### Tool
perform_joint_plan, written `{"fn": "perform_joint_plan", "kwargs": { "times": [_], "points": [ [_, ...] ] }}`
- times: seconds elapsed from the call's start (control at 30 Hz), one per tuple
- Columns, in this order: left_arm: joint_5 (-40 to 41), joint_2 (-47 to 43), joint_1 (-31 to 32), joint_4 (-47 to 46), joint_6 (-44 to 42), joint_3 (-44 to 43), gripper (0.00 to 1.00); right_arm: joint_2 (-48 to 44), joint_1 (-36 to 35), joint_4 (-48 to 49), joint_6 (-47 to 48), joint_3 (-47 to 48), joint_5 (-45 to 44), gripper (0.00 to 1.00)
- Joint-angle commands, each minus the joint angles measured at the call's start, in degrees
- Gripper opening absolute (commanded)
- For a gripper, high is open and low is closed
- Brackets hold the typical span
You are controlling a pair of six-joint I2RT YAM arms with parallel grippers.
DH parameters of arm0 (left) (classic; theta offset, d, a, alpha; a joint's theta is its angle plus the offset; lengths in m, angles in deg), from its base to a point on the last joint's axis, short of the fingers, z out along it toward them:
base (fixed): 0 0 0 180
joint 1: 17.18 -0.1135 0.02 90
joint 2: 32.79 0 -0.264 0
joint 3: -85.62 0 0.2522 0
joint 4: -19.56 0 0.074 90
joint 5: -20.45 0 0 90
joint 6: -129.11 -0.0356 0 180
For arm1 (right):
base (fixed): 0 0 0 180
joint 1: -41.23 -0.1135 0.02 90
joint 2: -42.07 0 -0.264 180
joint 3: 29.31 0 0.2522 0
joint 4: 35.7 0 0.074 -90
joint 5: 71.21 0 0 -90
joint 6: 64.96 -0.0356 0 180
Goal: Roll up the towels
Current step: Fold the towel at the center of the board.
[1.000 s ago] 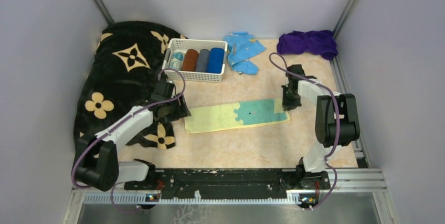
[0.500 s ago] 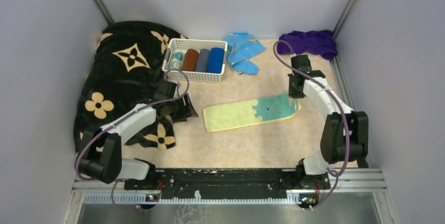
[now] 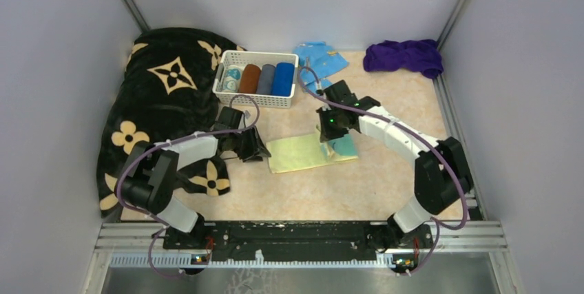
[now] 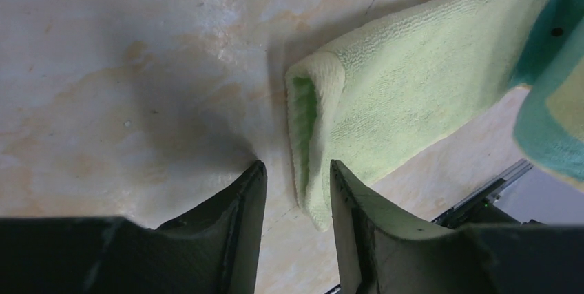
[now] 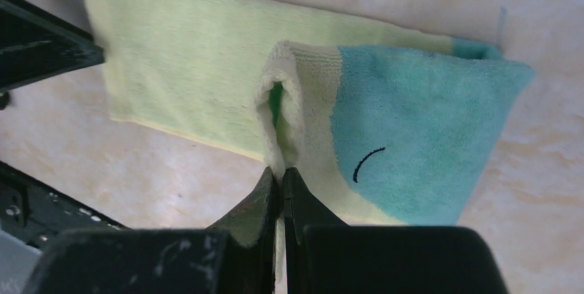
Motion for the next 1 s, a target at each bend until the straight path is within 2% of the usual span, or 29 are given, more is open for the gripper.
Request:
{"fn": "perform_joint_plan", "kwargs": {
  "times": [0.0, 0.17, 0.3, 0.63, 0.97],
  "points": [
    [-0.96, 2.49, 0.56, -3.22, 0.88, 0.82, 0.42, 4.7, -5.79, 3.65, -5.47, 6.92, 2.7, 0.0],
    [-0.7, 3.27, 1.08, -4.43, 1.36, 2.03, 0.33, 11.29, -11.17, 4.56, -8.87, 12.16, 2.53, 0.0],
    [-0.71, 3.41, 1.14, -5.05, 1.69, 3.16, 0.29, 15.2, -14.05, 5.53, -11.4, 15.15, 2.41, 0.0],
    [-0.77, 4.15, 2.3, -6.25, 2.46, 4.04, 0.19, 22.41, -16.55, 7.18, -17.39, 18.97, 0.34, 0.0],
    [0.85, 3.65, 3.04, -5.5, 2.59, 4.11, 0.17, 24.67, -17.13, 8.51, -19.31, 19.38, 0.77, 0.0]
  ]
}}
